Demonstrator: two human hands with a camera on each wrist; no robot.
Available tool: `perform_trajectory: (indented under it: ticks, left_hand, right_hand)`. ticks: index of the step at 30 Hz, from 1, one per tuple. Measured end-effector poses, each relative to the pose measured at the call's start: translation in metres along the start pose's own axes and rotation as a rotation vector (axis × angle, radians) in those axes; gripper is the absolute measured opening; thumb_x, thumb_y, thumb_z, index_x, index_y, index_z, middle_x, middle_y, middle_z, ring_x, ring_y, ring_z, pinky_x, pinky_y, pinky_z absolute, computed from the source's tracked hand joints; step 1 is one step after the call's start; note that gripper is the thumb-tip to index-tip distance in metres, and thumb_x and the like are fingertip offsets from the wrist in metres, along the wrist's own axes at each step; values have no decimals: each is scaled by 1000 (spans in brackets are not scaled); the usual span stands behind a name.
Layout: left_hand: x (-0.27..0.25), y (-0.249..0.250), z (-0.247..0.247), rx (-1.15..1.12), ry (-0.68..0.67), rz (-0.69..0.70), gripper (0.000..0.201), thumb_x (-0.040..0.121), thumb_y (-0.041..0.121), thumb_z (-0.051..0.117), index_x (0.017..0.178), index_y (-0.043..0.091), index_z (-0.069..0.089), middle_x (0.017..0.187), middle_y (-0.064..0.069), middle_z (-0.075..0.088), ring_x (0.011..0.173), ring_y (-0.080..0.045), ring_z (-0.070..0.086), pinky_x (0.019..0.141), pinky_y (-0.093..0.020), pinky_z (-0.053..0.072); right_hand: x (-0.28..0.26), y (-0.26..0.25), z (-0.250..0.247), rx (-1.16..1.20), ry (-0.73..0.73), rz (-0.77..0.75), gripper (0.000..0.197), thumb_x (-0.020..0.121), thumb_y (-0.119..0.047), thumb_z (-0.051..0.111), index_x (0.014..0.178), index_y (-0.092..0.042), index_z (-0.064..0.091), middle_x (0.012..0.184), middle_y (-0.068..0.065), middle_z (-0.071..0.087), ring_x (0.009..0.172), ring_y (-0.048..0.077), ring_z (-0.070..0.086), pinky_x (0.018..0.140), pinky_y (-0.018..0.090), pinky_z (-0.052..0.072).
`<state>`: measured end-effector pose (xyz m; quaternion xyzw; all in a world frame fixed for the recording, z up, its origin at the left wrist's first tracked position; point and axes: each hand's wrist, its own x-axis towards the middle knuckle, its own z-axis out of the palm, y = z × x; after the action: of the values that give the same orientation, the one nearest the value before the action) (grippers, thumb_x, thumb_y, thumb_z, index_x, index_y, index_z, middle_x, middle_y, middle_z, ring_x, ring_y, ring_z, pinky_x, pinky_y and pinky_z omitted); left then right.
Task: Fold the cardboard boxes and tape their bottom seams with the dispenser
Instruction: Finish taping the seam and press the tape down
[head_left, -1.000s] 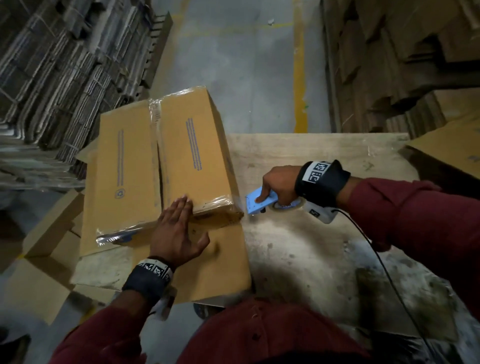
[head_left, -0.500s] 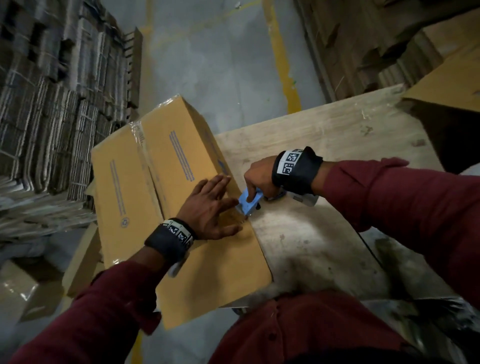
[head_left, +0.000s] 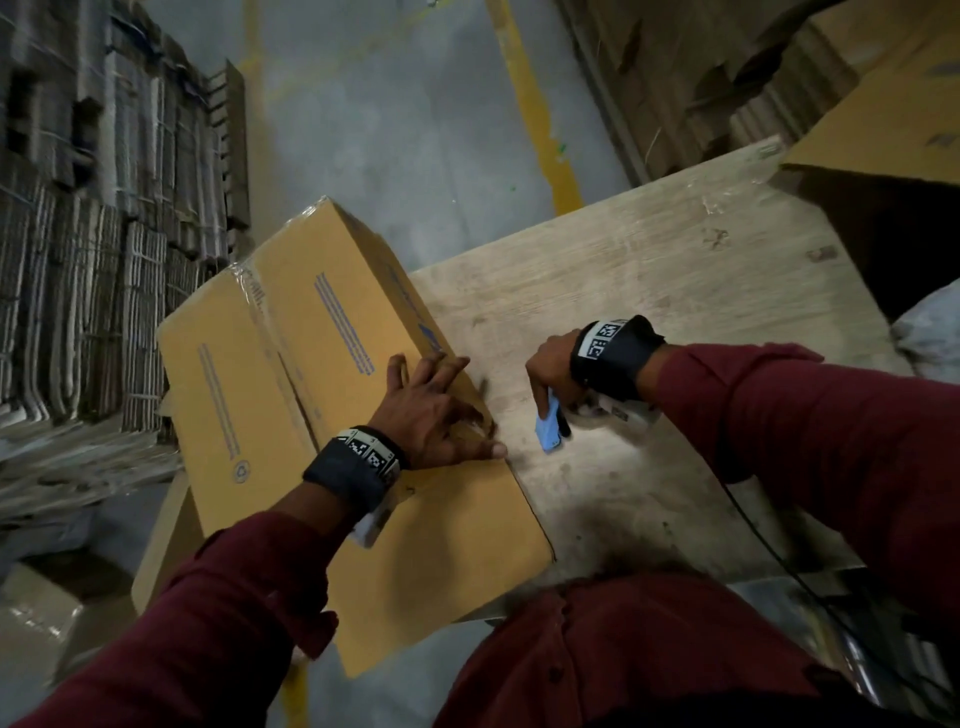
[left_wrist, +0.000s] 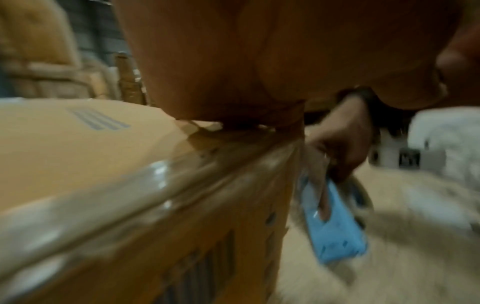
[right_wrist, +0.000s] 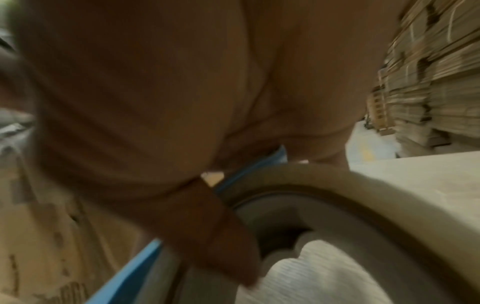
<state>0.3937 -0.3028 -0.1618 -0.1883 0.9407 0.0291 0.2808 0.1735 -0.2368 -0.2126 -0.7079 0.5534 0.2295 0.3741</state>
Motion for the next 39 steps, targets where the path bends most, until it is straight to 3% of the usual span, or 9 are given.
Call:
perform_trajectory:
  ticks: [3, 6, 9, 13, 20, 24, 28, 33, 39]
  left_hand:
    - [-2, -6, -11, -249, 38, -21, 101, 73, 101, 13, 144, 44, 56, 165, 5, 34, 156, -18, 16, 118, -65, -1]
    - [-10, -25, -12, -413, 228, 51, 83, 92, 86, 27, 136, 28, 66, 150, 1, 57, 148, -17, 40, 119, -59, 25]
    - [-17, -43, -6, -404, 287, 167, 49, 102, 53, 51, 125, 17, 75, 142, -11, 63, 144, -24, 47, 116, -50, 41]
    - [-20, -58, 6, -333, 296, 287, 37, 99, 28, 60, 130, 14, 71, 153, -15, 52, 148, -29, 41, 120, -41, 34]
    - [-15, -86, 20, -284, 289, 419, 48, 101, 37, 60, 147, 24, 57, 164, -4, 37, 154, -22, 28, 121, -48, 35]
    - [-10, -95, 22, -230, 233, 460, 66, 95, 60, 47, 154, 28, 48, 167, -3, 30, 156, -21, 23, 122, -49, 34]
    - [-9, -96, 29, -294, 235, 469, 64, 98, 55, 48, 156, 27, 45, 169, -4, 25, 158, -20, 15, 125, -53, 25]
    - [-8, -96, 35, -294, 252, 473, 65, 100, 54, 48, 158, 27, 41, 170, -2, 20, 159, -19, 10, 127, -54, 21]
    - [-8, -96, 33, -231, 258, 475, 58, 106, 47, 51, 160, 30, 36, 171, 2, 16, 159, -17, 8, 127, -49, 21]
  right_hand:
    - [1, 6, 4, 35, 100, 70, 45, 78, -12, 77, 113, -40, 74, 122, -5, 68, 115, 26, 57, 81, 36, 47]
    - [3, 5, 12, 58, 225, 124, 26, 80, -24, 75, 103, -35, 70, 110, -4, 63, 118, 30, 47, 90, 45, 38]
    - [4, -2, 21, 74, 294, 173, 44, 80, -35, 76, 123, -36, 69, 124, -2, 63, 124, 31, 46, 97, 50, 40]
    - [-10, -29, 40, 197, 562, 156, 60, 86, -28, 69, 144, -34, 55, 143, 0, 54, 135, 27, 45, 105, 45, 41]
    - [0, -134, 108, 964, 929, 166, 75, 87, -9, 64, 156, -23, 39, 159, 0, 43, 143, 20, 43, 116, 34, 38]
    - [34, -183, 120, 1210, 1191, 235, 77, 85, 0, 63, 156, -19, 39, 155, 0, 48, 141, 13, 43, 103, 4, 31]
    - [66, -216, 114, 1438, 1505, 293, 74, 83, 14, 50, 152, -14, 46, 146, 3, 55, 130, -3, 46, 101, 1, 35]
    - [103, -246, 113, 1298, 1564, 458, 83, 84, 4, 48, 161, -19, 27, 165, 3, 31, 148, 20, 35, 115, 24, 37]
    - [128, -280, 83, 1113, 1561, 699, 96, 72, -22, 44, 162, -7, 13, 168, 17, -3, 157, 34, -1, 125, 54, 10]
